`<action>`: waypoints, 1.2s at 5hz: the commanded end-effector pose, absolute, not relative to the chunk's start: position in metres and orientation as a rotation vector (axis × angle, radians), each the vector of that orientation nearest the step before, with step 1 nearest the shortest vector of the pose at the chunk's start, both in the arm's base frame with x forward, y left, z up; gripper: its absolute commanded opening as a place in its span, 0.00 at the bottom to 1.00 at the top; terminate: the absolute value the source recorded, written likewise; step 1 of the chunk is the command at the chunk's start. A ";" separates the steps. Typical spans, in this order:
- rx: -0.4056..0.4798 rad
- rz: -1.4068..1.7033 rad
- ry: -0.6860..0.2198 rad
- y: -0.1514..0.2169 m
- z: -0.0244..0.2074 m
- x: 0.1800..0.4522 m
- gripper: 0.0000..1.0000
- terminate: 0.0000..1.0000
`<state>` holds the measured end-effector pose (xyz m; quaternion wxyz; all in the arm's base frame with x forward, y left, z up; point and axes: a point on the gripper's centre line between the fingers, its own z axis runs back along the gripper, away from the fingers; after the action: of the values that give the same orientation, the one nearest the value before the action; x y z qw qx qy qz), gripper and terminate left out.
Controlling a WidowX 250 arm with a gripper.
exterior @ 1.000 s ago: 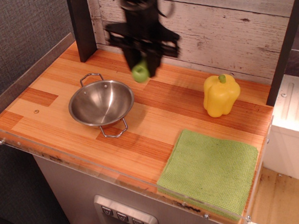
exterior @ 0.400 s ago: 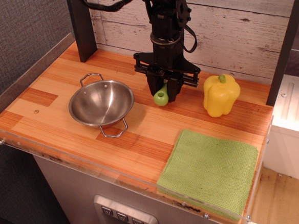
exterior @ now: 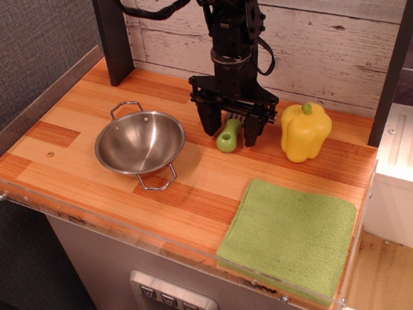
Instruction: Place the spatula in between silver vessel and capsicum.
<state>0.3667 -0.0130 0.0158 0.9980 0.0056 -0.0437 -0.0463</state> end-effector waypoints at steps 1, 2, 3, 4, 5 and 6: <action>-0.031 -0.150 -0.256 0.010 0.120 0.354 1.00 0.00; -0.032 -0.156 -0.269 0.036 0.155 0.341 1.00 0.00; -0.015 -0.158 -0.250 0.050 0.159 0.332 1.00 0.00; 0.002 -0.153 -0.225 0.057 0.156 0.326 1.00 0.00; -0.003 -0.116 -0.210 0.064 0.153 0.319 1.00 0.00; -0.003 -0.116 -0.210 0.064 0.153 0.319 1.00 0.00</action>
<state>0.3297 0.0624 0.1340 0.9950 -0.0094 -0.0810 -0.0575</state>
